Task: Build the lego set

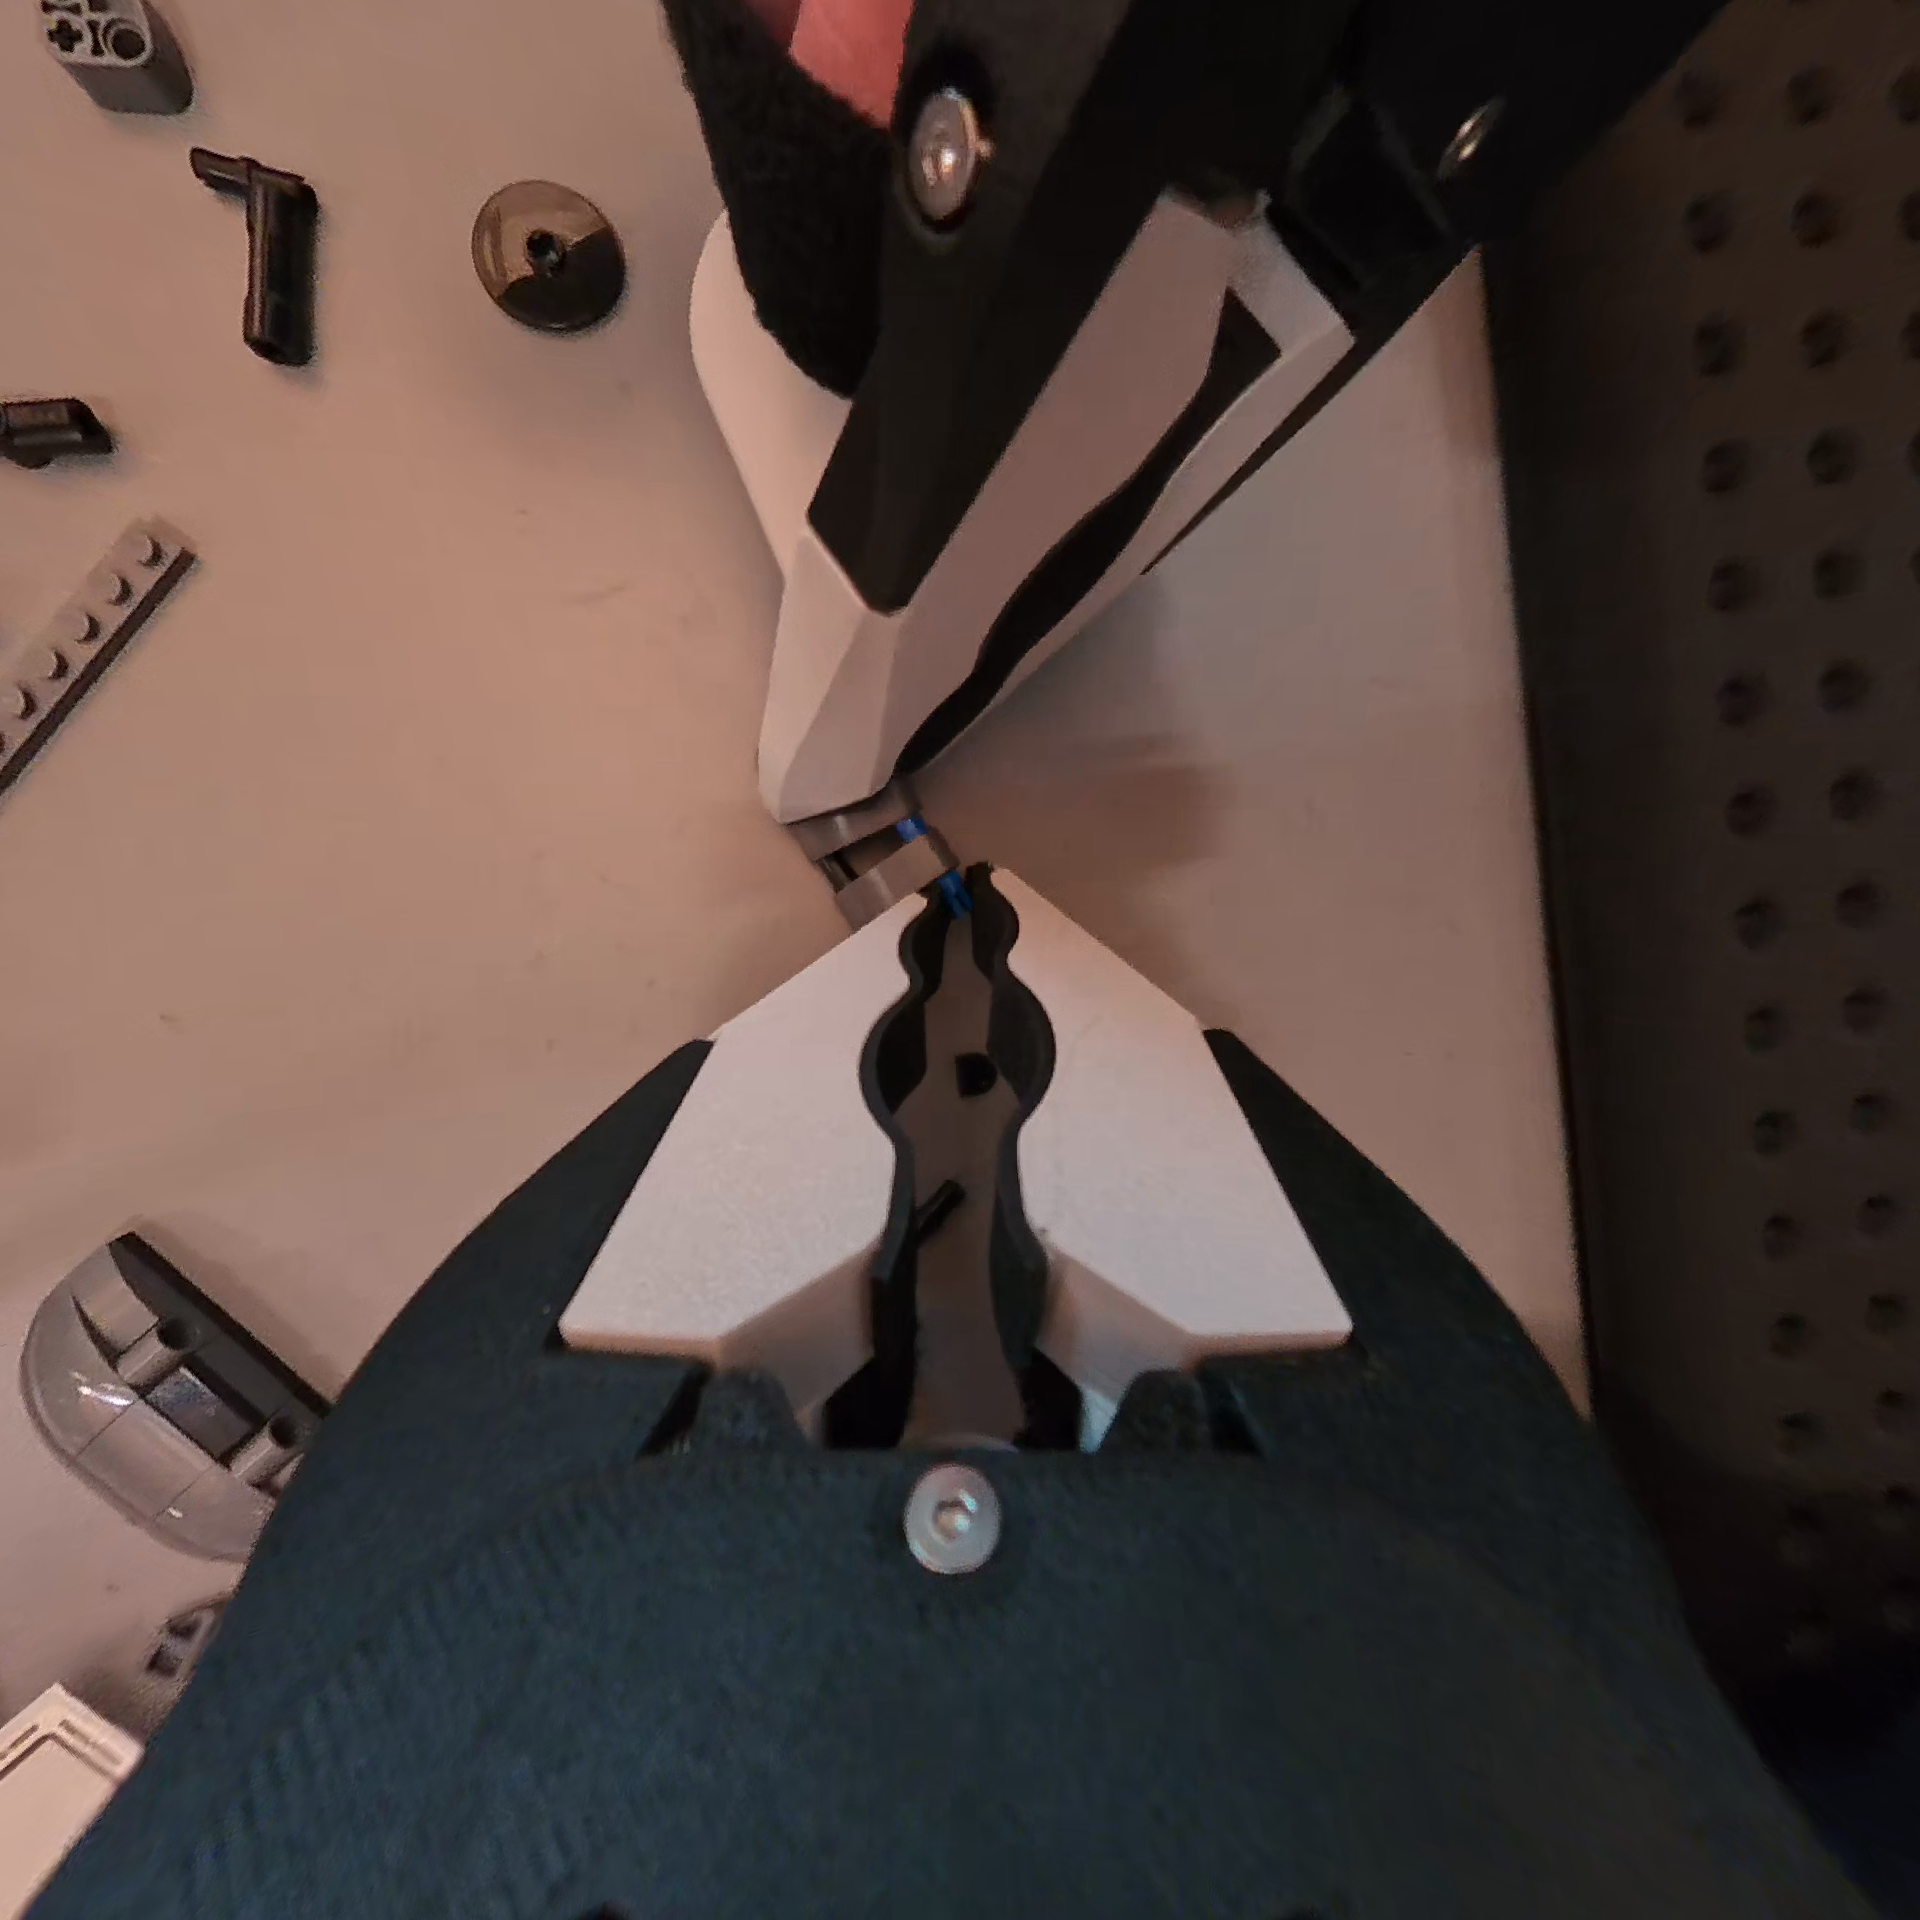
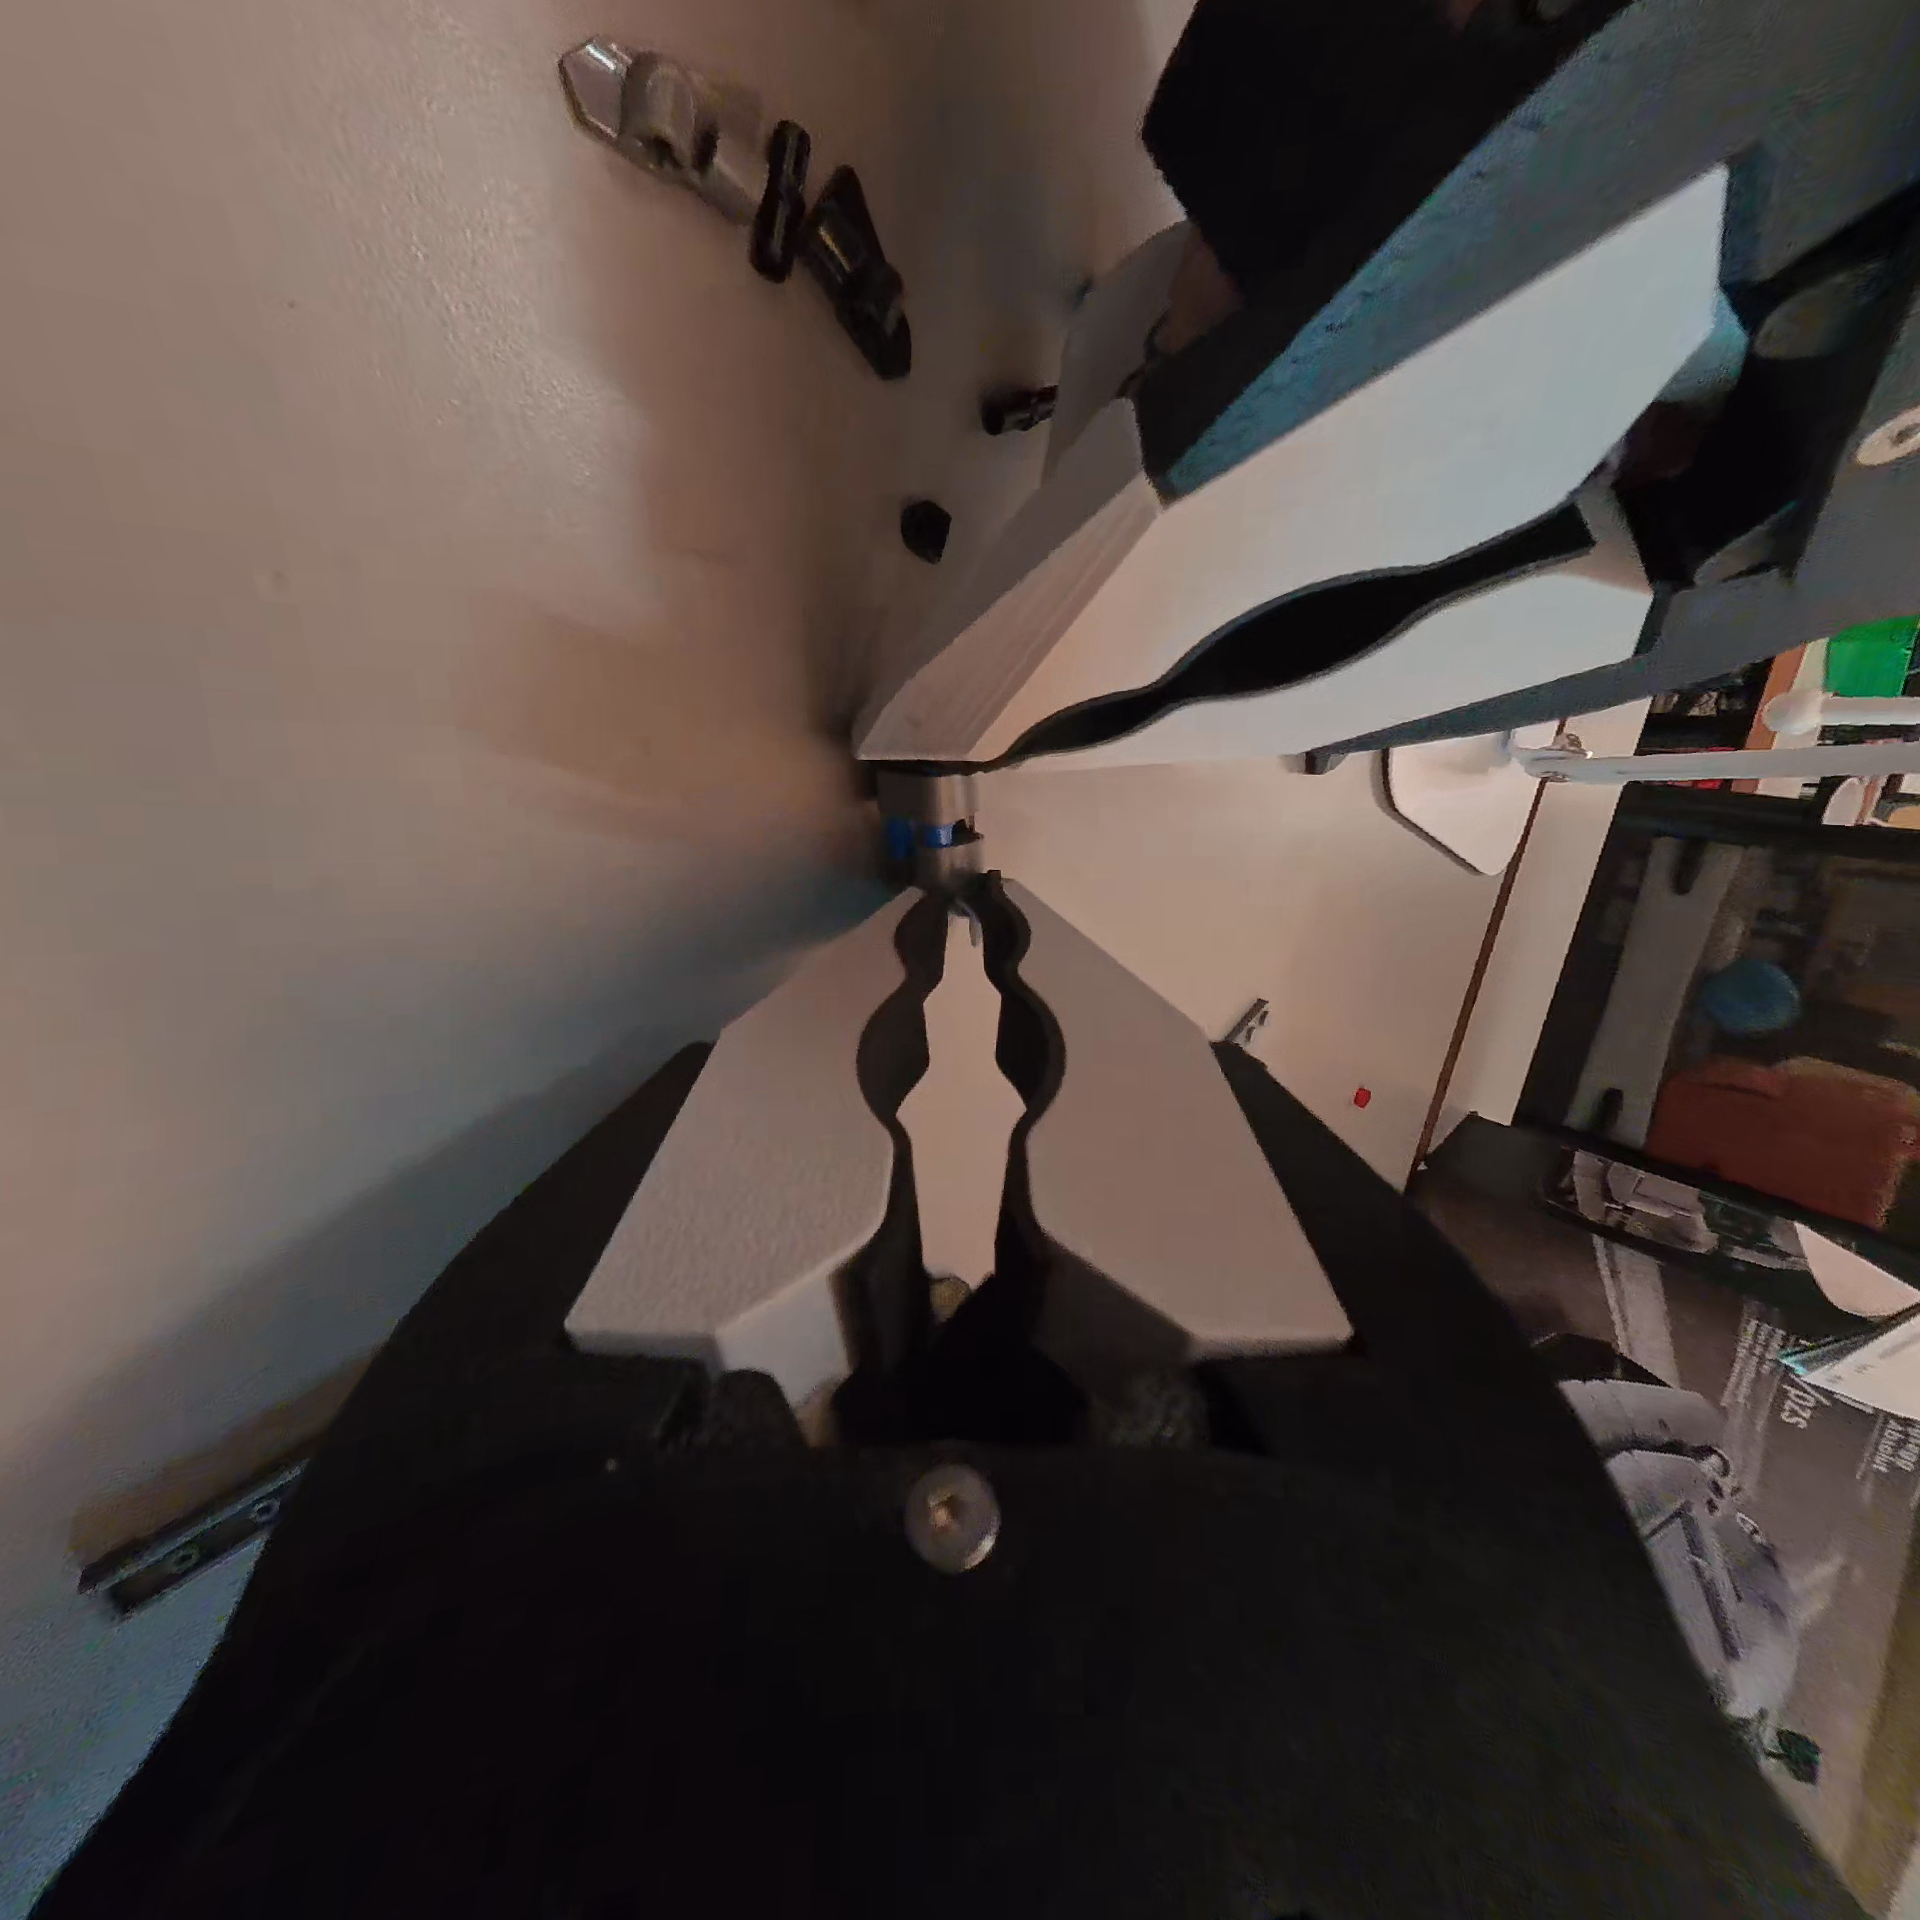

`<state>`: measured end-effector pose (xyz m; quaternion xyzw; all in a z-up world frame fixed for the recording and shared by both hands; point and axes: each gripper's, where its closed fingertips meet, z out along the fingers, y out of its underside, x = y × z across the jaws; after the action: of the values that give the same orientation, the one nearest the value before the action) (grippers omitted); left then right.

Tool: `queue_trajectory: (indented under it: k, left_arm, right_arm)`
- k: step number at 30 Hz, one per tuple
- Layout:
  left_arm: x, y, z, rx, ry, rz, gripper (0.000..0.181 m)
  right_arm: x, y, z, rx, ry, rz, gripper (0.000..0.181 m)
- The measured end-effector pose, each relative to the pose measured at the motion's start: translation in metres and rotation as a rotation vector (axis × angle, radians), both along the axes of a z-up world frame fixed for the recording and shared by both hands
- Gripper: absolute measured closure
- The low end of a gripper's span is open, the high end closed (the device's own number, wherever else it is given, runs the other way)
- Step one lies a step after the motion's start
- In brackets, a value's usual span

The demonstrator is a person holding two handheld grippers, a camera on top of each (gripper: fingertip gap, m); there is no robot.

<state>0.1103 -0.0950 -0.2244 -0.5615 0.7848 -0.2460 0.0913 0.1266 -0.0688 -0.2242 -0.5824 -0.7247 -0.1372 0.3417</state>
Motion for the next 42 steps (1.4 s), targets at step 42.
queue_trajectory:
  k: [42]
  left_arm:
    - [0.002,0.002,-0.003,0.097,-0.037,0.025,0.160]
  right_arm:
    - [0.004,-0.013,0.002,-0.272,0.207,-0.003,0.173]
